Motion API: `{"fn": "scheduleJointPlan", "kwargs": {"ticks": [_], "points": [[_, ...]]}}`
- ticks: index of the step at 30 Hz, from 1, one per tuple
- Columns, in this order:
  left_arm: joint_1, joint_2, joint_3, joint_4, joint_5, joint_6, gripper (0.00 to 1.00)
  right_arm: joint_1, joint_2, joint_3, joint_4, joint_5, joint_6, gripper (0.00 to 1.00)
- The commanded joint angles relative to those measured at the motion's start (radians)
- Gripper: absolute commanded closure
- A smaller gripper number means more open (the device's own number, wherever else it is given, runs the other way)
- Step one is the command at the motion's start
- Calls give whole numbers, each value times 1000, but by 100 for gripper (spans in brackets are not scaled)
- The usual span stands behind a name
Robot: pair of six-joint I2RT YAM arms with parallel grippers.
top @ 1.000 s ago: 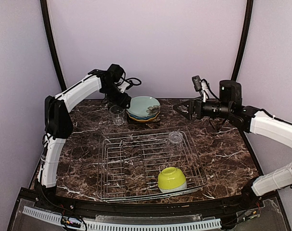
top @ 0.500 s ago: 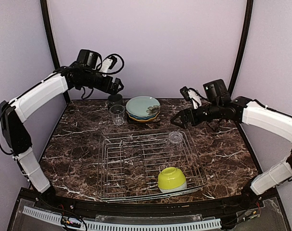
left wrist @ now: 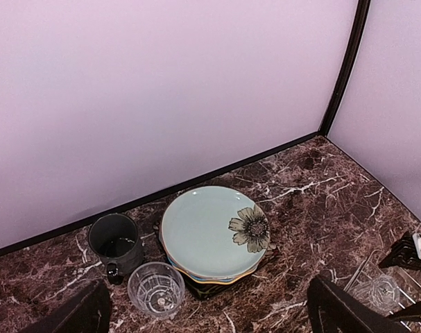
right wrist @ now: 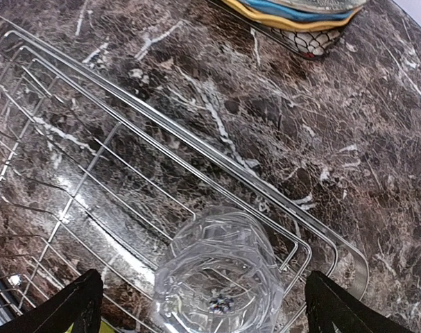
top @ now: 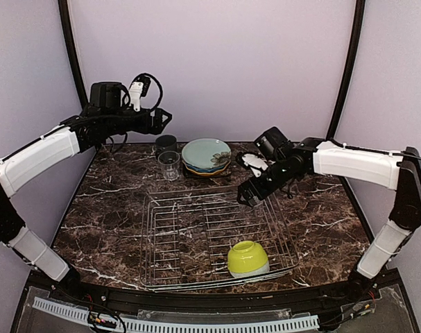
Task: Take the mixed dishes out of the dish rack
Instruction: Grab the cup from the dish rack.
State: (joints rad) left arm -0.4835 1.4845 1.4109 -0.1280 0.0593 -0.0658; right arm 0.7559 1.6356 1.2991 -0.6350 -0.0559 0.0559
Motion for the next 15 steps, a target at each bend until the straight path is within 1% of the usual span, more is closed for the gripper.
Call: {"fn": "scheduleJointPlan", "kwargs": {"ticks": [1,8,11,15], "points": [[-21,-23,-25,21,-16,-15,1,11,49,29,-52,86,-13,1],[-59,-4,-26,15,-43,17,1,11,107,35,-53,81,-24,2],[-65,2,-27,14,-94,4,1,10,122,42,-58,77,-26,6],[-70,10,-29,22,-109,-2,1,9,136,49,-66,72,-30,12]]}}
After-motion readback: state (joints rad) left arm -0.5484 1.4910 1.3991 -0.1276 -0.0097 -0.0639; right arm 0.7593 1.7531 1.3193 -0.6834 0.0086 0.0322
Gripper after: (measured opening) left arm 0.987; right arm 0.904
